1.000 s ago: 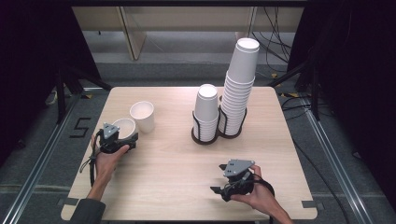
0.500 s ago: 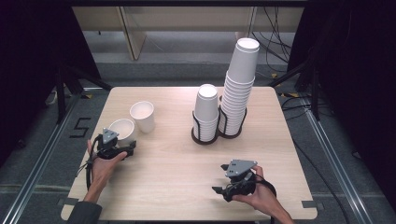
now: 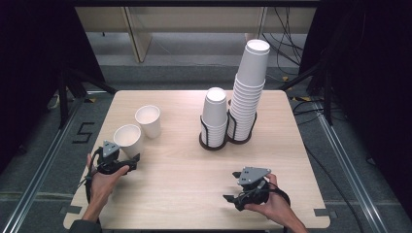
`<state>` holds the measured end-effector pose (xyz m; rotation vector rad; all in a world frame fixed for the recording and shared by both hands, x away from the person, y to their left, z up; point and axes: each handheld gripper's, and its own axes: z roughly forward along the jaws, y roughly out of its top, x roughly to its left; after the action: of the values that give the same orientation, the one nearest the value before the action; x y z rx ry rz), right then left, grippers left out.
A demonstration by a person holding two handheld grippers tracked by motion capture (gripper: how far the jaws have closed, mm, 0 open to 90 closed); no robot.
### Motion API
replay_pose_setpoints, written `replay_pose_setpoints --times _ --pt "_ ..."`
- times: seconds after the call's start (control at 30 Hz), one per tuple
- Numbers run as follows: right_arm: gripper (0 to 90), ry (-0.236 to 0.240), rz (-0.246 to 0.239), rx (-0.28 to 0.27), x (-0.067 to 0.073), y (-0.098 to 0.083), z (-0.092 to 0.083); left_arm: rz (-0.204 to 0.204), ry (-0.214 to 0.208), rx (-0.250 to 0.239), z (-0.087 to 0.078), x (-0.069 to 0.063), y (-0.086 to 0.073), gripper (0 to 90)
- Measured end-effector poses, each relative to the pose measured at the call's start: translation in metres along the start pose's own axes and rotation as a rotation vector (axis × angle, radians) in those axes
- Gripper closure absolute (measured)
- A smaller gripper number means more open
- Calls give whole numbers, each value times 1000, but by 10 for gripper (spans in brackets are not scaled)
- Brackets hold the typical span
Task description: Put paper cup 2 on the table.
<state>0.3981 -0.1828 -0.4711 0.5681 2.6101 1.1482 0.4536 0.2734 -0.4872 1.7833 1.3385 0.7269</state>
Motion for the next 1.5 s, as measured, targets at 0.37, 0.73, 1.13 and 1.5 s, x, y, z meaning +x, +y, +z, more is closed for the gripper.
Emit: replay_pose_setpoints --times 0.37,0.73,1.13,1.5 --pt "197 -4 15 -19 0 -2 -4 -19 -42 -11 -22 -20 -12 145" --pt "195 -1 28 -18 0 -5 -5 29 -151 -53 -38 -67 -18 145" --pt "189 7 47 -29 0 -9 -5 61 -215 -58 -42 -98 -33 145" --pt "189 13 54 -27 1 -12 -6 101 -292 -36 -47 -123 -47 145"
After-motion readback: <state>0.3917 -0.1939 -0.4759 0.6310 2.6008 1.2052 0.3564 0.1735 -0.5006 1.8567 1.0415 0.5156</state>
